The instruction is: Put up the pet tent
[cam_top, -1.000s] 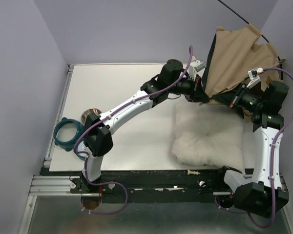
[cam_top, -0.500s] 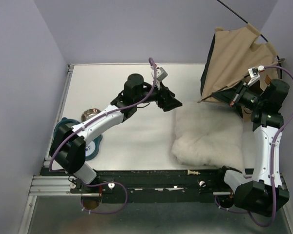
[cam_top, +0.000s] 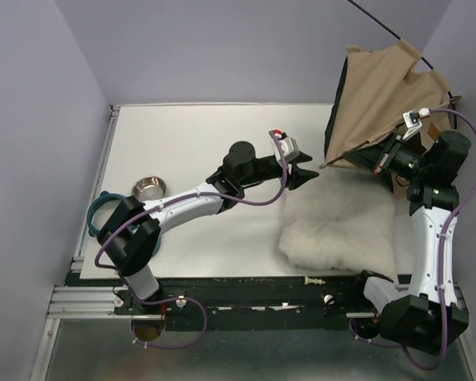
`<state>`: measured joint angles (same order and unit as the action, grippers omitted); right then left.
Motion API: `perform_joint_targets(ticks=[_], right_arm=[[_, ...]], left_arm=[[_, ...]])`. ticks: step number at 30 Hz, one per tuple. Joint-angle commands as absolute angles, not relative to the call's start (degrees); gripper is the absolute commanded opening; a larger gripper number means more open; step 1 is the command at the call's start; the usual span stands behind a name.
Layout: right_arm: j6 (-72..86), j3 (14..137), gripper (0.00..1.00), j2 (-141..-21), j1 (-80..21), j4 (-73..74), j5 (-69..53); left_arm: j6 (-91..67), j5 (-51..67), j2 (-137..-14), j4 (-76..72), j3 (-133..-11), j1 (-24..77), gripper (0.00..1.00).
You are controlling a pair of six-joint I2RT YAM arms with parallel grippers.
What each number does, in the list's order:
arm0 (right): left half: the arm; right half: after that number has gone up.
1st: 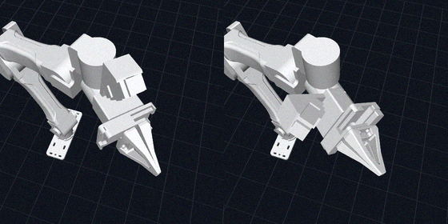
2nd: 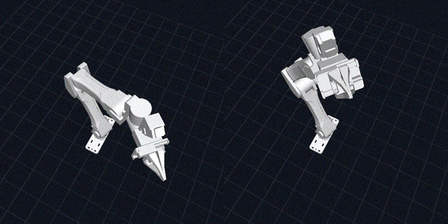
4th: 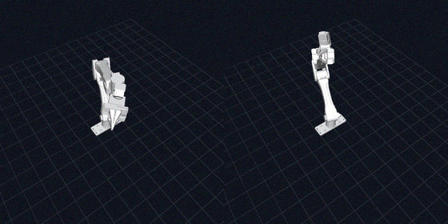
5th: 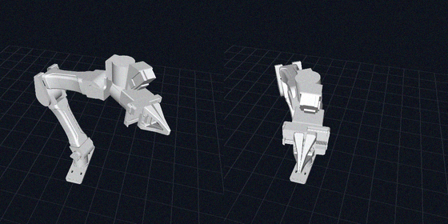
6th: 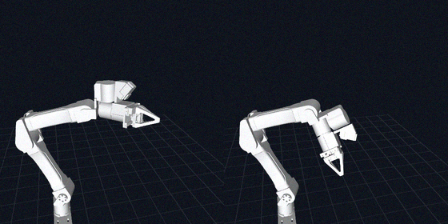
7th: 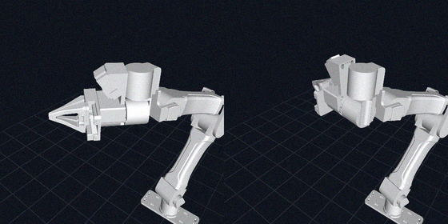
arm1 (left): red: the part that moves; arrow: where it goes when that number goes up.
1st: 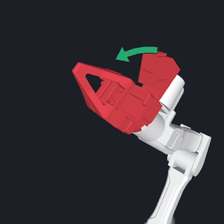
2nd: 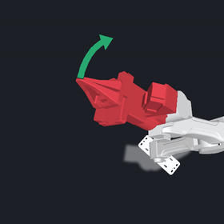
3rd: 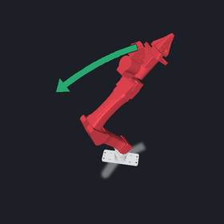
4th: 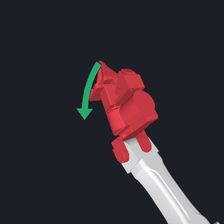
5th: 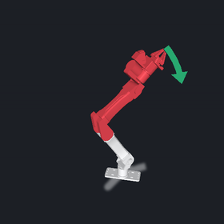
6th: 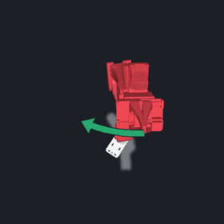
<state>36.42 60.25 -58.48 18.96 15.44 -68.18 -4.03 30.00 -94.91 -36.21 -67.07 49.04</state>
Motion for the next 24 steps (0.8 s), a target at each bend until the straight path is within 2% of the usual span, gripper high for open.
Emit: perform_joint_targets(ticks=[1, 10, 22, 24], right_arm=[[40.9, 58.8, 0.01, -57.4, 19.3, 16.7, -71.2], [41.1, 58.4, 0.01, -57.8, 19.3, 16.6, -71.3], [41.2, 58.5, 0.01, -58.1, 19.3, 16.6, -71.0], [41.4, 58.4, 0.01, -58.1, 19.3, 16.4, -71.1]], left_arm=[[-0.3, 27.9, -97.1, -43.6, -68.2, 49.4, 0.59], [-0.3, 29.6, -98.5, -44.4, -69.8, 50.3, 0.46], [0.6, 30.6, -98.7, -44.7, -69.8, 51.2, 0.46], [0.4, 31.3, -98.7, -44.6, -69.9, 51.2, 0.5]])
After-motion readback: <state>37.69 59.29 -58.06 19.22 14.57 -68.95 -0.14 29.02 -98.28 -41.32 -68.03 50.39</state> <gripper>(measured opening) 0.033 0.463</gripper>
